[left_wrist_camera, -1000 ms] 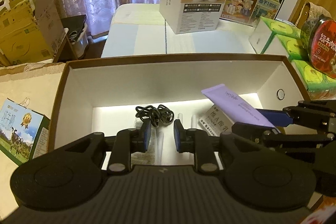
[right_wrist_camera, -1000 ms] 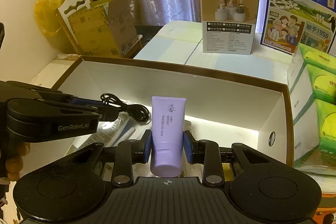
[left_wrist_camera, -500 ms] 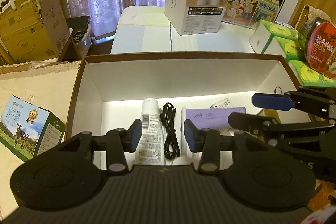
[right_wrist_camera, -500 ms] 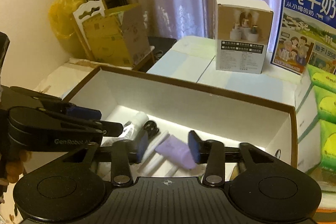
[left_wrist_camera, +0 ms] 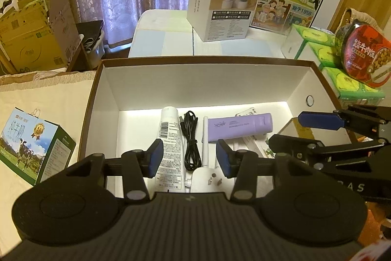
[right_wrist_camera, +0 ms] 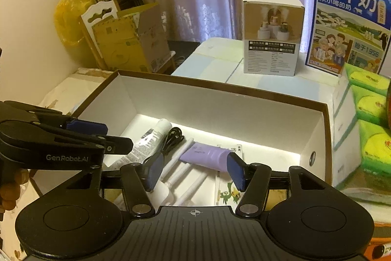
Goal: Organize rigid objects
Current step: 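Withdraw both open tools from the brown box toward the table items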
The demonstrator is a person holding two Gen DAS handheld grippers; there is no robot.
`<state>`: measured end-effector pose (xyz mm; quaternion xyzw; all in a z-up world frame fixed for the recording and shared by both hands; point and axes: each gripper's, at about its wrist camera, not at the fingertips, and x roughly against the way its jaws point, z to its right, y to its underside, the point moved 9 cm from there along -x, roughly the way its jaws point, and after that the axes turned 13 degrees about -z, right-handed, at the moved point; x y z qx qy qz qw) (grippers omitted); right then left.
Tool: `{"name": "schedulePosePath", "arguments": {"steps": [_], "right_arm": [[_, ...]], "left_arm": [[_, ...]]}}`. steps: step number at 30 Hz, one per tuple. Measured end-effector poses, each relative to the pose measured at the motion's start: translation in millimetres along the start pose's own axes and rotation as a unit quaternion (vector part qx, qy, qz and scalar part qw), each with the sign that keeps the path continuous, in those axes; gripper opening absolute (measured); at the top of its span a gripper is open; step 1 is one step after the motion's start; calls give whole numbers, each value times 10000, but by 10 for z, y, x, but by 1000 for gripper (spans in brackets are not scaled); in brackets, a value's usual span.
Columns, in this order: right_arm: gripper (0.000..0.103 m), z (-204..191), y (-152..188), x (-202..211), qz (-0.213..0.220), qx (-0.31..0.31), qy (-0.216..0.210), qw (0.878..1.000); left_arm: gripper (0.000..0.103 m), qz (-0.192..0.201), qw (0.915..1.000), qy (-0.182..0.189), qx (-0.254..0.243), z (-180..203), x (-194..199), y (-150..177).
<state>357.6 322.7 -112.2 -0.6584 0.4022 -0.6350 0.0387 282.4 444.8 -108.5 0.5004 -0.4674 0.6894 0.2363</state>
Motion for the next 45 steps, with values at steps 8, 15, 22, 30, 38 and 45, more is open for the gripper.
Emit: {"name": "schedulePosePath", "arguments": {"steps": [8,15,22,30,38,45], "right_arm": [[56,13,120,158,46,-122,27,9999],[56,-6,216,319,149,-199,24,9997],[56,-45,335,505,284,-268,-20,9992],[58,-78,540,752,423,-347,-57,9985],[63,7,928,1046,439,-525,-103,9976],[67,194,1302,1262,323,-700,-53,9970]], "left_arm": [[44,104,9999,65,-58,108,166,103],[44,207,9997,102,-122,223,322,200],[44,320,9992,136,-184,361,490,321],[48,431,9987,186,-205,513,690,511],[51,388,9979,413,-297,890,796,859],[51,130,9976,580,-349,1277,732,1205]]}}
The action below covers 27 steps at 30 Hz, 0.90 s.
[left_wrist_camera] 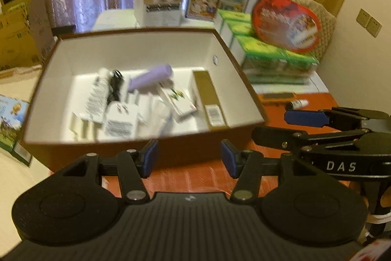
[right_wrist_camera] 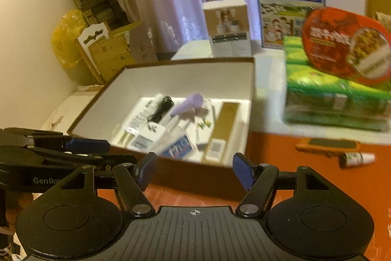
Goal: Organize rigid objects
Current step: 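Withdraw both open tools from the brown box toward the table items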
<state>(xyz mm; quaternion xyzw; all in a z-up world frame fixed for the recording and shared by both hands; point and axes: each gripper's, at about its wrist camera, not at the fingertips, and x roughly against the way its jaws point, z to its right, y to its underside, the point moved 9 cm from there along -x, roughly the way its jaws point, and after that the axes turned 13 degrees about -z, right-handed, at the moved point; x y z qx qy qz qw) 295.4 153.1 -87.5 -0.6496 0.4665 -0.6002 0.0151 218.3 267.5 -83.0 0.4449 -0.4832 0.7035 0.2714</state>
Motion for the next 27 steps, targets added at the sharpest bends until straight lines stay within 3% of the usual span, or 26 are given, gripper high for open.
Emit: {"name": "schedulePosePath", "arguments": {"steps": [11,27], "right_arm": [[68,580,498,275,-275,-410,165,9986],[69,1502,829,613,-379,-913,540,9936]], "left_arm": [[51,-341,9991,188,-182,659,-274,282],[51,-479,9967,415,-508,1520,-607,224]]}}
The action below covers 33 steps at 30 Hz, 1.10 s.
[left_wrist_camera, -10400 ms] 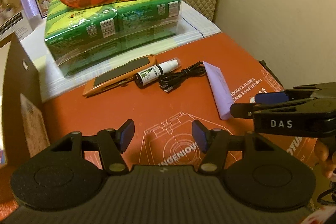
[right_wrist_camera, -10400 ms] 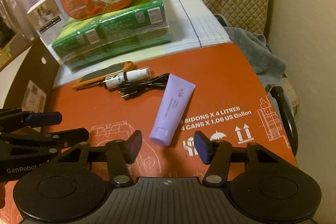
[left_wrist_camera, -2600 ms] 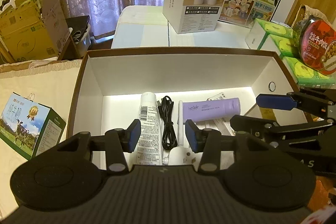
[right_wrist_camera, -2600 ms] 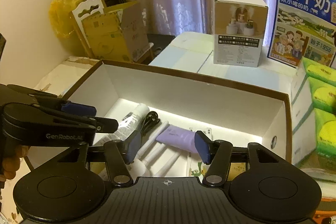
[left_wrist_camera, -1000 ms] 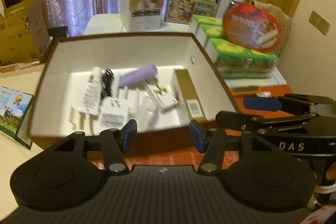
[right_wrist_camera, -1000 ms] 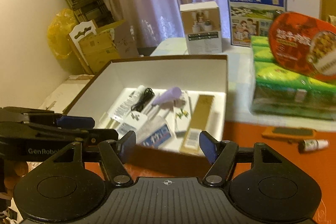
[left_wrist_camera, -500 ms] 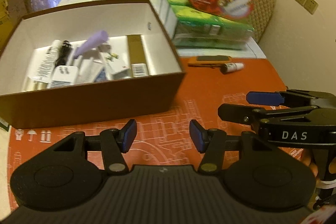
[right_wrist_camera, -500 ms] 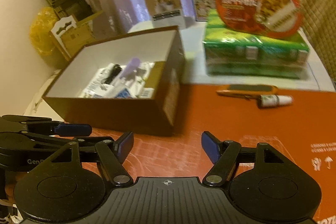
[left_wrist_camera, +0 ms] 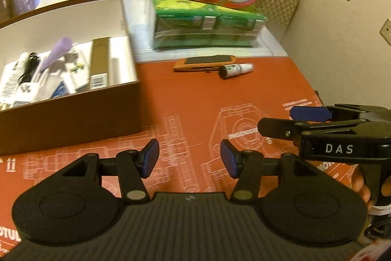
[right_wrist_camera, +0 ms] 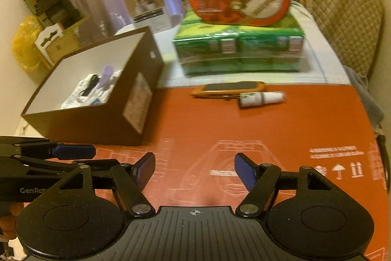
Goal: Organize rigid objects
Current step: 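Withdraw both open tools from the brown box toward the table items, then grasp the white spray bottle with the right tool while the left tool grasps the orange knife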
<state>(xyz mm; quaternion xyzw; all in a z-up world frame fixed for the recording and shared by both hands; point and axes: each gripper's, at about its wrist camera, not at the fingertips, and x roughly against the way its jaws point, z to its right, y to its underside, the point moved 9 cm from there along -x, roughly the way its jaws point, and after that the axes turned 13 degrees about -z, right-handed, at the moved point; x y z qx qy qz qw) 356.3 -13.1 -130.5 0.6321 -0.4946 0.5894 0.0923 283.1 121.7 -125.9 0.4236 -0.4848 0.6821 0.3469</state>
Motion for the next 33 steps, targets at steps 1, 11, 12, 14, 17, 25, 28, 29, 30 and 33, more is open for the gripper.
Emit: {"name": "schedulePosePath", "arguments": {"steps": [1,11,12,14,17,25,28,29,30,33], "right_arm": [[69,61,-1,8,4,-50,26,10000],[69,597,-39,25,31,-380,309,9988],[69,640,-49,16,38,-389,348,9986],[69,721,-76,-14,53,-399,409,9984],[69,823,-132,-73,77,-454,395,9982],[89,999,-384,-331,113,-353,364,9987],[91,1037,-503,-454,116,-255,358,9990],[92,1049,-544,-497,108,-227,360,9990],[93,1060,-585,-536,121,-200,360,9991],[93,1096,-700,-667,130,-106,372,9992]], "left_arm": [[51,-7,10000,18,-22,49,-30,-26],[51,12,9996,31,-272,402,-331,-322],[51,-4,9996,13,-290,414,-368,-351],[51,-24,9995,-38,-312,433,-450,-418],[51,-53,9995,-135,-297,423,-562,-518],[51,-156,9990,-356,-240,339,-831,-777],[51,-203,9986,-417,-270,324,-931,-854],[51,-222,9984,-442,-280,315,-969,-882],[51,-241,9982,-466,-278,303,-1005,-908],[51,-292,9975,-580,-269,251,-1108,-988]]}}
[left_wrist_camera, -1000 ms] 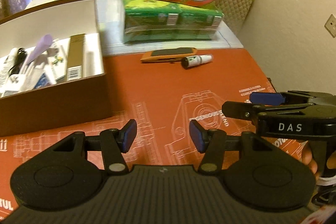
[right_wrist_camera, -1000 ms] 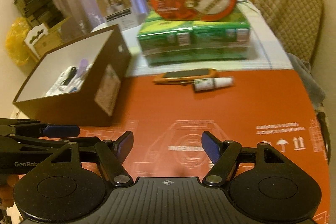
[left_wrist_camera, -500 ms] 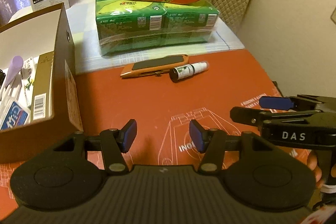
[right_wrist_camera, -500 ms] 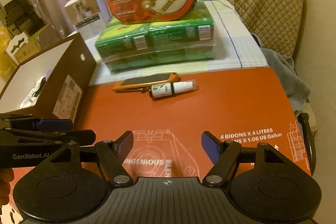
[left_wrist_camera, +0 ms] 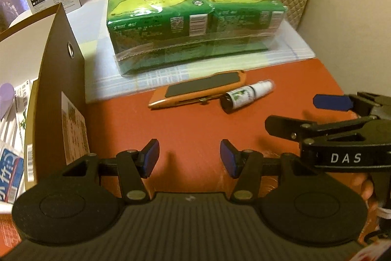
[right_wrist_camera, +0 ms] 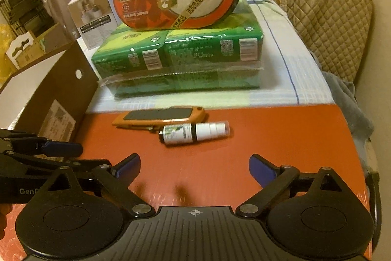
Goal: Organize rigid objects
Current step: 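Grasp the white spray bottle with the right tool while the left tool grasps the orange knife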
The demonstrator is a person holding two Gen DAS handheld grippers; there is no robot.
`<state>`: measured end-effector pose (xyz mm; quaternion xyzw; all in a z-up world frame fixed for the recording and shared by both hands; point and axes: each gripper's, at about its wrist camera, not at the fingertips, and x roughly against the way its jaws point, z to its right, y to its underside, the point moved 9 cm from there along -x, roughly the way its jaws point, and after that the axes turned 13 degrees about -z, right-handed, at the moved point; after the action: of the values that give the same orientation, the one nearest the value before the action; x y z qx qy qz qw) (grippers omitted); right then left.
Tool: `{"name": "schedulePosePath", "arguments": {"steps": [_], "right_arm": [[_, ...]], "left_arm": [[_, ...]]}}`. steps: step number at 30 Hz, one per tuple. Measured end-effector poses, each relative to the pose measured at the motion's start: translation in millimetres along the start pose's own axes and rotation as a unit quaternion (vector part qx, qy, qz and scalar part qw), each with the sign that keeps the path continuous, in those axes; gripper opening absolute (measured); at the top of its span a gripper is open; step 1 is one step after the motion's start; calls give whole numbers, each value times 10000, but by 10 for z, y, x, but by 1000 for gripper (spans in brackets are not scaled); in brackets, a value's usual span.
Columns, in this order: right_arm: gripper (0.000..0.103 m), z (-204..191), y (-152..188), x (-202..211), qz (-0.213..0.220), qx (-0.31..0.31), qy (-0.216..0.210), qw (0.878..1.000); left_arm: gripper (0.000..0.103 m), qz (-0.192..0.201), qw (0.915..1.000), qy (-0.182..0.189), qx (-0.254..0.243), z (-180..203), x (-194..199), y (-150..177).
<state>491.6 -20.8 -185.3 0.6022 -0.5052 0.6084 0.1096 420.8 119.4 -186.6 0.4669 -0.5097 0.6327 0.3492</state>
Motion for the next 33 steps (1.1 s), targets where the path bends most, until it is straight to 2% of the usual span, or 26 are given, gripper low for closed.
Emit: {"name": "schedulePosePath", "arguments": {"steps": [9,20,26,29,33], "right_arm": [[94,75,-253,-418,-210,315,71,9993],[94,12,-365,-664,-286,494,51,9984],[93,4,-339,-765,-335,627,271,9971],[87,9,-323,-758,-237,663,254,9972],[86,71,-306,-724,-229,668,332,9970]], "left_arm": [[51,-217,9994,-244,59,-112,-259,-204],[47,-362,9979,-522,86,-271,-406,-292],[47,-415,9977,-529,45,-289,-447,-311],[47,-397,9979,-508,-60,-244,-450,-331],[48,-355,9979,-477,-264,-149,-453,-359]]}}
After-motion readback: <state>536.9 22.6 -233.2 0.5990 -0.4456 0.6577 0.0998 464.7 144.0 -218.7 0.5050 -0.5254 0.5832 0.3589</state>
